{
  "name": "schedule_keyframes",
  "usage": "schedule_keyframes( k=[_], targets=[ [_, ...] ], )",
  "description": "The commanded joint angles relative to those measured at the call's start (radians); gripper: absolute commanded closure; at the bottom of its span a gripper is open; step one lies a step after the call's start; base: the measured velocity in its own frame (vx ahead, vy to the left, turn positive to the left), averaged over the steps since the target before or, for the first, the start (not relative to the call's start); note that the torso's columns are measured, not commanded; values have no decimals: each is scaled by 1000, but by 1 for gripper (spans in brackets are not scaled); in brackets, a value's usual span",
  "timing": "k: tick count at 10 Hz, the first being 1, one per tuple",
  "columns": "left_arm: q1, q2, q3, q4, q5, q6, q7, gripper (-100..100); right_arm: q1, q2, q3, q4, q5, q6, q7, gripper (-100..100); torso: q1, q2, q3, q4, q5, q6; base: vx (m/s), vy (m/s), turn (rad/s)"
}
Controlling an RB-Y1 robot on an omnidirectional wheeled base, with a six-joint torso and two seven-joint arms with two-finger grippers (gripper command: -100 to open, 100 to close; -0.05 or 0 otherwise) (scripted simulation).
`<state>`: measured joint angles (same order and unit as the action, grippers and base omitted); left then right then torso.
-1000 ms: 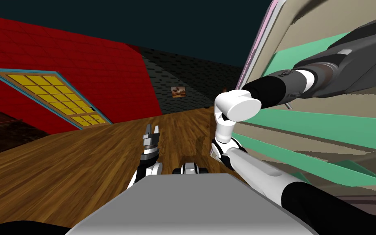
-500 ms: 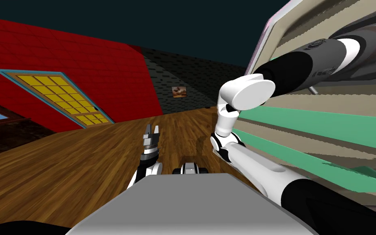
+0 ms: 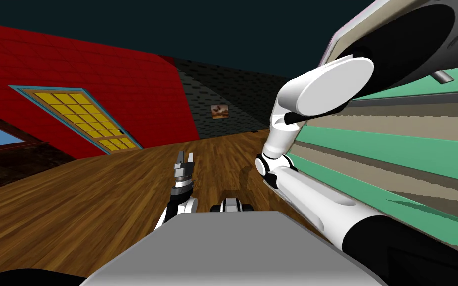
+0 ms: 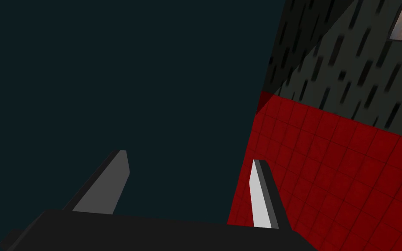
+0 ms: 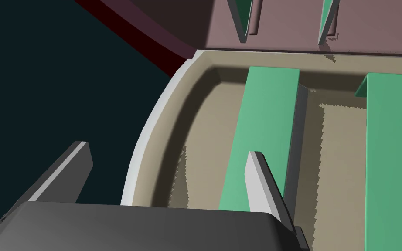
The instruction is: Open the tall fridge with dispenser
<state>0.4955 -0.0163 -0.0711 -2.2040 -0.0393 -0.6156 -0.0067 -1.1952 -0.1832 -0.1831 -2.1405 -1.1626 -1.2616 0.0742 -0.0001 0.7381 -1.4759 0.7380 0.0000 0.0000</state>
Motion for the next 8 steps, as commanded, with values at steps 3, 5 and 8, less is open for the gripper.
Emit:
schedule_keyframes(
  k=[3,5,8],
  targets=[
    [0,0,0,0,0,0,0,0,-132,-6,-100,76,30,66,47,-100,0,0,0,0,0,0,28,-7,55],
    [0,0,0,0,0,0,0,0,-187,-8,-140,107,41,90,62,-100,0,0,0,0,0,0,27,4,48],
    [0,0,0,0,0,0,0,0,-254,-11,-180,138,52,113,77,-100,0,0,0,0,0,0,28,3,41]
  ],
)
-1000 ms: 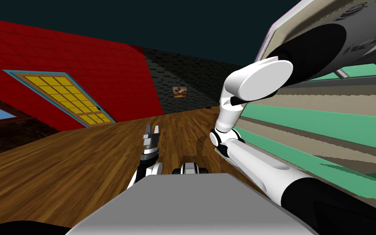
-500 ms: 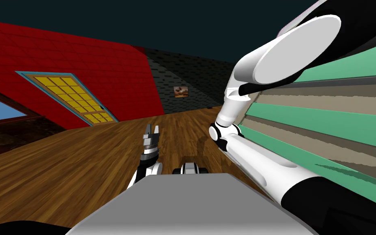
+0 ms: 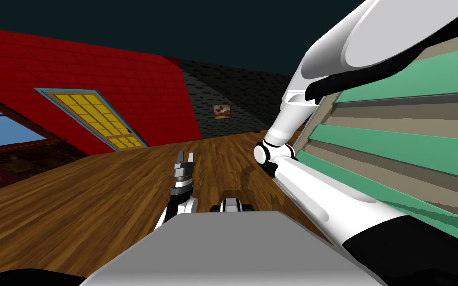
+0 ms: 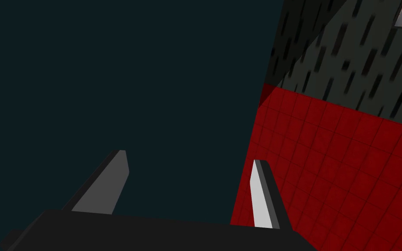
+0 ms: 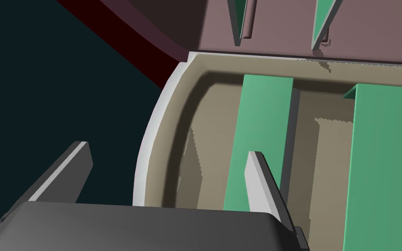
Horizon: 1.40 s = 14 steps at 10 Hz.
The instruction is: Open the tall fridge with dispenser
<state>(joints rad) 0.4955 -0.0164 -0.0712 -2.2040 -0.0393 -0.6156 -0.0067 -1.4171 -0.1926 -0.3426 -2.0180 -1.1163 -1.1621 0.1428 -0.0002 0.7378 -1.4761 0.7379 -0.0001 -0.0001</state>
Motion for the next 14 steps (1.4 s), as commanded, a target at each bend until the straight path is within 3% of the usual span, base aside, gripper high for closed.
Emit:
schedule_keyframes(
  k=[1,2,4,5,7,8,14],
  targets=[
    [0,0,0,0,0,0,0,0,-70,-3,-59,47,16,37,23,-100,0,0,0,0,0,0,25,6,52],
    [0,0,0,0,0,0,0,0,-80,-3,-59,47,16,37,23,-100,0,0,0,0,0,0,22,7,40],
    [0,0,0,0,0,0,0,0,-151,-5,-129,112,36,80,48,-100,1,0,0,0,0,0,34,20,76],
    [0,0,0,0,0,0,0,0,-169,-5,-134,112,36,80,48,-100,1,-1,0,0,0,0,36,18,55],
    [0,0,0,0,0,0,0,0,-234,-4,-202,178,55,120,71,-100,0,0,0,0,0,0,33,24,87],
    [0,0,0,0,0,0,0,0,-250,-4,-205,178,55,120,71,-100,1,0,0,0,0,0,30,25,45],
    [0,0,0,0,0,0,0,0,-444,5,-391,369,104,215,123,-100,1,0,0,0,0,0,39,57,103]
  ],
)
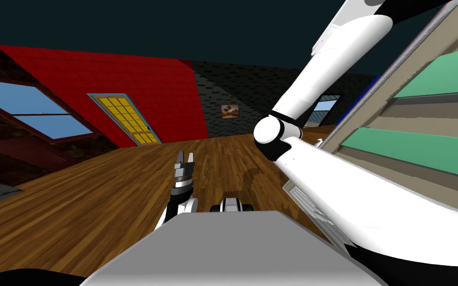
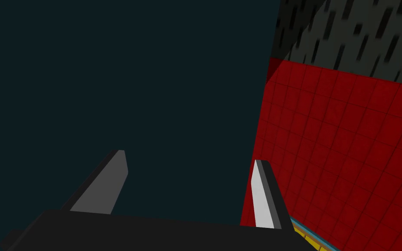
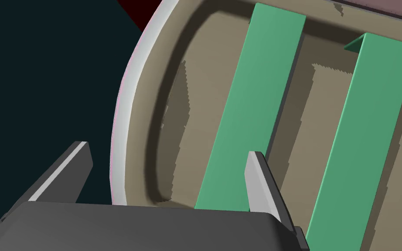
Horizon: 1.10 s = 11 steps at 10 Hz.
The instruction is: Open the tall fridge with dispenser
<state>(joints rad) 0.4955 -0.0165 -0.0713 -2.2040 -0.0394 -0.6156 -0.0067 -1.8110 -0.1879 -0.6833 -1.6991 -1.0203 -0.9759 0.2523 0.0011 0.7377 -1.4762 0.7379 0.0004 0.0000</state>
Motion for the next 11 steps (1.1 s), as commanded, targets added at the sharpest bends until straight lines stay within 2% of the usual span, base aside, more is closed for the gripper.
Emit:
schedule_keyframes(
  k=[1,7,9,10,11],
  targets=[
    [0,0,0,0,0,0,0,0,-52,0,-54,55,8,29,13,-100,-1,1,0,0,0,0,23,48,32],
    [0,0,0,0,0,0,0,0,-232,-33,-204,209,36,96,47,-100,0,0,0,0,0,0,30,58,97],
    [0,0,0,0,0,0,0,0,-294,-54,-240,247,43,114,55,-100,-2,1,0,0,-1,0,30,51,80],
    [0,0,0,0,0,0,0,0,-307,-54,-240,247,43,114,55,-100,-2,1,1,0,-1,0,14,35,18],
    [0,0,0,0,0,0,0,0,-344,-65,-255,263,46,122,58,-100,-3,1,1,0,-1,0,8,25,35]
  ],
)
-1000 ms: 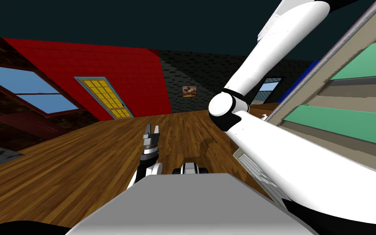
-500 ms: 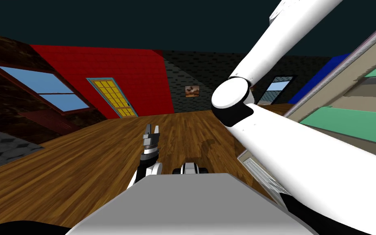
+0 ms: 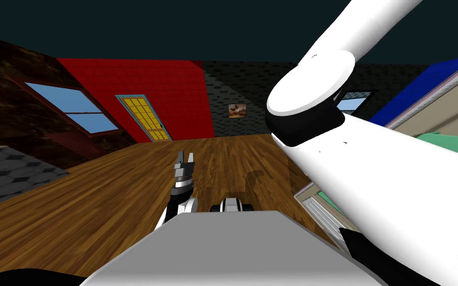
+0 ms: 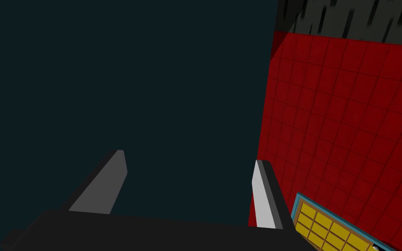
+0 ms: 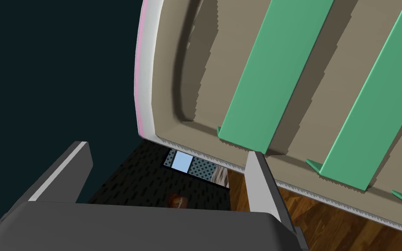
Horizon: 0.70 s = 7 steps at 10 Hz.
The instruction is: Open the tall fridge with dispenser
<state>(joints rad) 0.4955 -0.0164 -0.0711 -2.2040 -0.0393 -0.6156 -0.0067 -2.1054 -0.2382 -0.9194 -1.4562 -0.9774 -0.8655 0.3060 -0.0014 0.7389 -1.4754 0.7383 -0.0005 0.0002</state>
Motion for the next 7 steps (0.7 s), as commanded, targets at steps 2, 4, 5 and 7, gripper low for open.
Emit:
schedule_keyframes(
  k=[2,4,5,7],
  targets=[
    [0,0,0,0,0,0,0,0,-98,-25,-32,33,5,18,7,-100,1,0,0,0,0,0,10,20,40],
    [0,0,0,0,0,0,0,0,-144,-34,-41,43,7,23,9,-100,1,-1,0,0,0,0,5,13,16],
    [0,0,0,0,0,0,0,0,-184,-41,-47,50,8,27,11,-100,1,-1,-1,0,0,0,5,10,16],
    [0,0,0,0,0,0,0,0,-188,-41,-50,47,7,30,10,-100,1,-1,-1,0,0,0,2,5,9]
  ],
)
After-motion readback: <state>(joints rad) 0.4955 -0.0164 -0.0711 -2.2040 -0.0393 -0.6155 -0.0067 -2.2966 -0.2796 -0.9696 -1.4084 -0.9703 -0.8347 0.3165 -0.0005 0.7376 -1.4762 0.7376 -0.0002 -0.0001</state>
